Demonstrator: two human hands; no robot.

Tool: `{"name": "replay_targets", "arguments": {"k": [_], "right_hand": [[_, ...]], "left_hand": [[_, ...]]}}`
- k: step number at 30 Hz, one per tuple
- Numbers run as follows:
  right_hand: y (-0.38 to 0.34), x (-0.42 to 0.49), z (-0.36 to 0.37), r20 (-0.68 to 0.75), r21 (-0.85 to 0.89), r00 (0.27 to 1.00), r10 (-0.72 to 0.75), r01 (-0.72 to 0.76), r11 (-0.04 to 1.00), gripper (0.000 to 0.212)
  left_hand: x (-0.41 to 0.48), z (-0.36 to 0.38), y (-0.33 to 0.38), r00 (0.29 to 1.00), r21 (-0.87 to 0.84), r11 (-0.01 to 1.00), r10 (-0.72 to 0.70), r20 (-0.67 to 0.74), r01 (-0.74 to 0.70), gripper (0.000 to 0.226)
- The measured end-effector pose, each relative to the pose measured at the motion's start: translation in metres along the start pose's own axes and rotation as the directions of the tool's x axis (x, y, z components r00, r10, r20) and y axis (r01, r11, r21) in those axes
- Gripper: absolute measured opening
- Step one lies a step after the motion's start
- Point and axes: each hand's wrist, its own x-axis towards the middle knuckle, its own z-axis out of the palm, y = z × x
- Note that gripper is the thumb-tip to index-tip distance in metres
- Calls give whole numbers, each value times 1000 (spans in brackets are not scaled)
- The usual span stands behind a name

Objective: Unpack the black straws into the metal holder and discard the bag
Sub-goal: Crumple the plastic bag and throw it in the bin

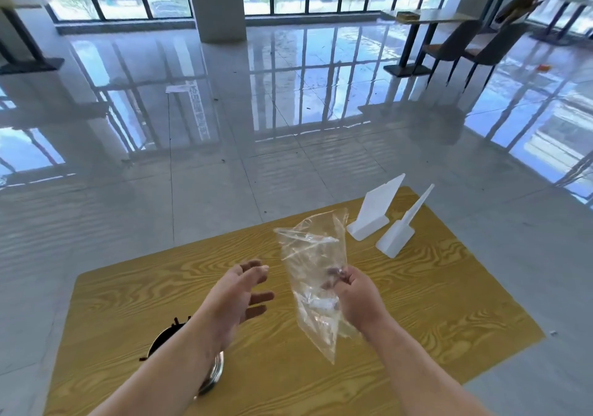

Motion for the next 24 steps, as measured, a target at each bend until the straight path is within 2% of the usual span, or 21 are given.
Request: {"name": "replay_targets", "arguments": {"k": [4, 9, 12, 14, 16, 20, 24], "right_hand": [[-17, -13, -9, 118, 187, 992, 41, -63, 980, 32], [-31, -34, -9, 241, 427, 970, 27, -130, 895, 26], [-37, -52, -4, 243, 458, 970, 15, -128, 880, 20], [-39, -61, -2, 202, 421, 979, 38, -122, 899, 22], [-39, -72, -1, 165, 373, 984, 60, -119, 920, 24], [-38, -93, -3, 173, 320, 983, 60, -113, 941, 26], [-36, -111, -5, 118, 388, 990, 78, -118, 914, 33]], "left_hand": [[-10, -6, 0, 997, 220, 973, 72, 18, -75, 44], [-19, -13, 7, 992, 178, 980, 72, 107, -91, 67], [-26, -20, 10, 983, 248, 965, 45, 175, -89, 44], [-31, -24, 10, 980, 263, 962, 27, 198, -79, 24], [-35, -26, 9, 981, 249, 965, 34, 193, -82, 14], [-43, -28, 6, 986, 248, 965, 47, 158, -85, 17], [-51, -26, 3, 971, 159, 986, 12, 240, -52, 25]]}}
